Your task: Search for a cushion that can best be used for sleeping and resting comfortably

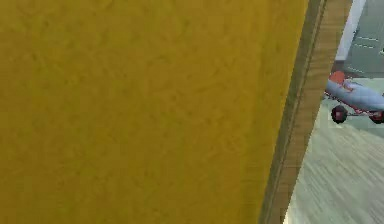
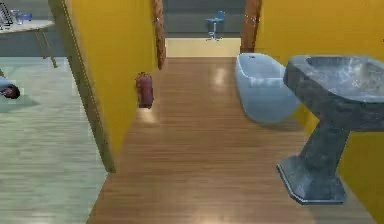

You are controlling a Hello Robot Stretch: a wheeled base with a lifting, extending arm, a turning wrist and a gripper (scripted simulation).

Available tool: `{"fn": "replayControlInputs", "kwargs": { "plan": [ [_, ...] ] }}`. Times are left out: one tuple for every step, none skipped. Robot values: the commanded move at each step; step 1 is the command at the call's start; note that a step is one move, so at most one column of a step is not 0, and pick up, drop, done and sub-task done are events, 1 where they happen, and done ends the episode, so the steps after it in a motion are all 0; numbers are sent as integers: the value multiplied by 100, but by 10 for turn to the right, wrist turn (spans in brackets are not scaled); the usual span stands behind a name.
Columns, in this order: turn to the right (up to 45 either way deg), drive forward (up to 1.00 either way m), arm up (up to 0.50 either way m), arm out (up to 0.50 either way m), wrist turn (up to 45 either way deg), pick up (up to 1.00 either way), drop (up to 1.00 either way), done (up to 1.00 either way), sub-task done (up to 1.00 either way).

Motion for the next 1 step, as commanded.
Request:
{"fn": "replayControlInputs", "kwargs": {
  "plan": [
    [450, 0, 0, 0, 0, 0, 0, 0, 0]
  ]
}}
